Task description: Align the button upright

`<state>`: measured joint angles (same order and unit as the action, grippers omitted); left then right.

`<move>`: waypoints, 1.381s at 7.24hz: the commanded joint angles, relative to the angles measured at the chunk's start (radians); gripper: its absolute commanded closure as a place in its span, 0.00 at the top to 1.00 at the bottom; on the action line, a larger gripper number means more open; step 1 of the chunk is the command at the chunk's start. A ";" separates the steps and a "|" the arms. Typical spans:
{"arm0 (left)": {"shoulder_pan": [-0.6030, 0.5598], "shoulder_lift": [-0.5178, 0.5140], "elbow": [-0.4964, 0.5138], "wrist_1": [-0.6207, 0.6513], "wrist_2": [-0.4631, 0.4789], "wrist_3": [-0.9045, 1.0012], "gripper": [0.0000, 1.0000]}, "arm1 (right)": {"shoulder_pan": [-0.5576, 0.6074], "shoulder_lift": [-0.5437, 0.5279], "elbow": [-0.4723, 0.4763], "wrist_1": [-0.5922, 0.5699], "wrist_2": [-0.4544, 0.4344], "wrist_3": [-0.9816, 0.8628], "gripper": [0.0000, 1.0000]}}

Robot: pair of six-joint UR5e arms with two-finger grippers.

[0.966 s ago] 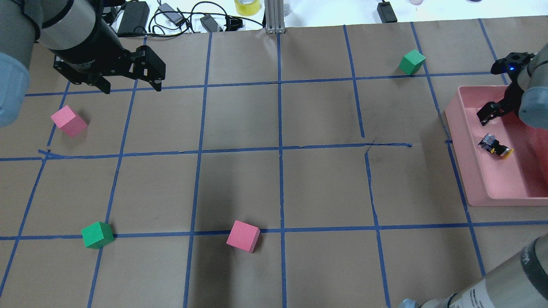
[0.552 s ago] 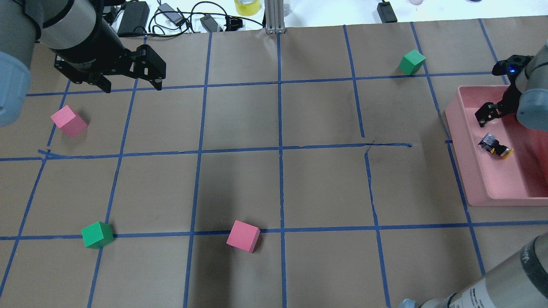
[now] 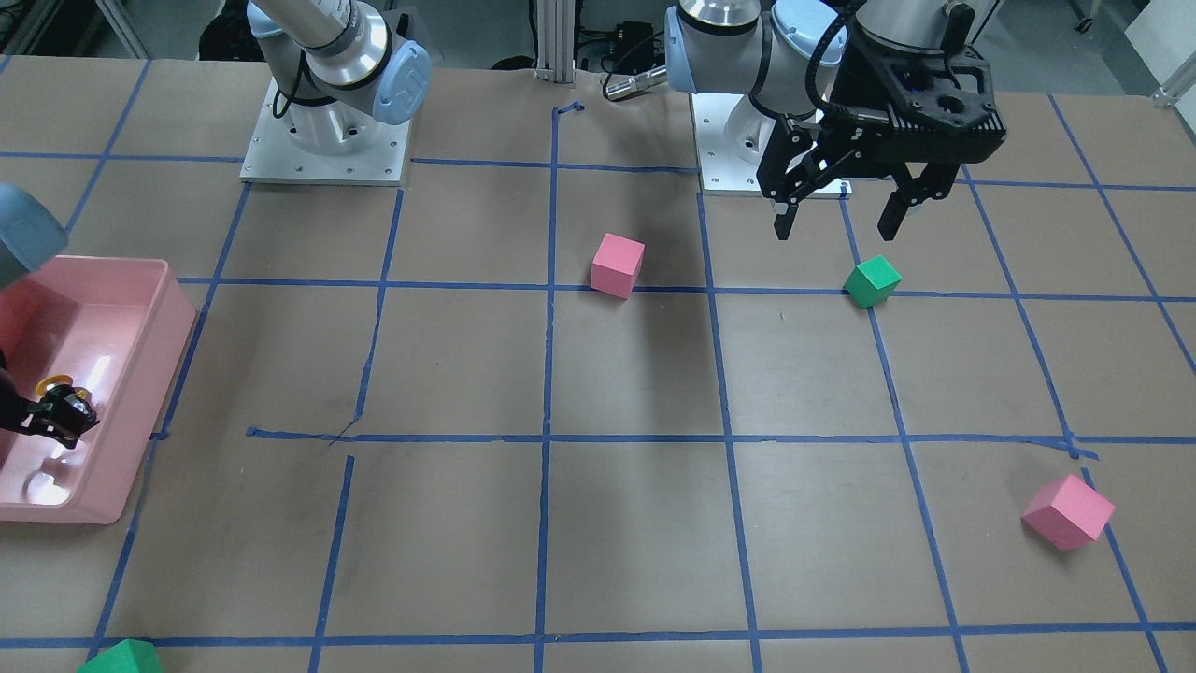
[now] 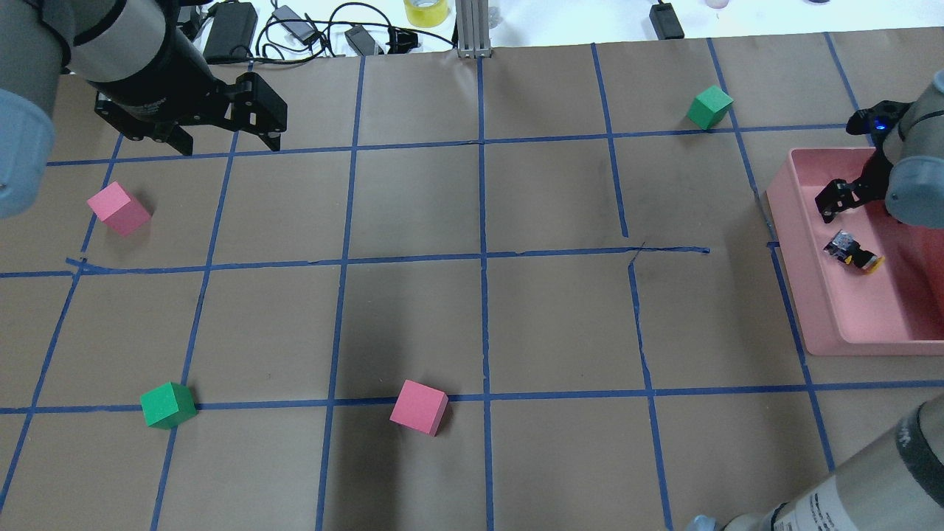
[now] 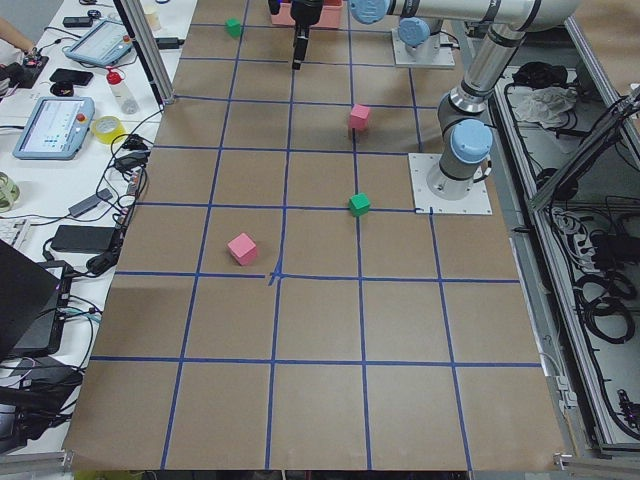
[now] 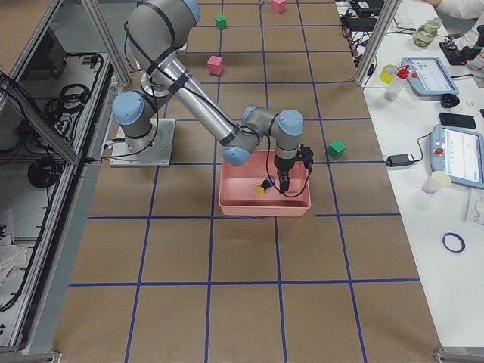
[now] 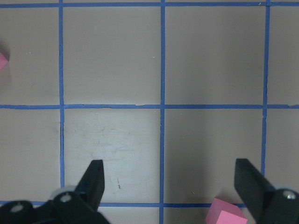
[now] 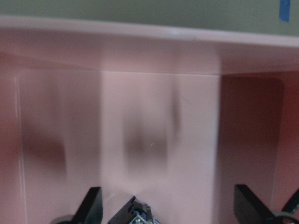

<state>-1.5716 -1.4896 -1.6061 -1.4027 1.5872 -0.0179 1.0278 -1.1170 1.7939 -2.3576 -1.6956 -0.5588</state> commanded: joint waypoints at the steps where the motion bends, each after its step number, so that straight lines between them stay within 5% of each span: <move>1: 0.002 0.000 0.000 0.004 0.002 0.001 1.00 | 0.000 -0.001 0.007 0.009 -0.001 -0.006 1.00; 10: 0.001 -0.006 0.000 0.021 0.000 0.001 1.00 | -0.002 0.000 -0.013 -0.057 0.022 -0.624 1.00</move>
<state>-1.5719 -1.4936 -1.6061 -1.3849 1.5885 -0.0169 1.0268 -1.1179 1.7814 -2.4118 -1.6736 -1.1273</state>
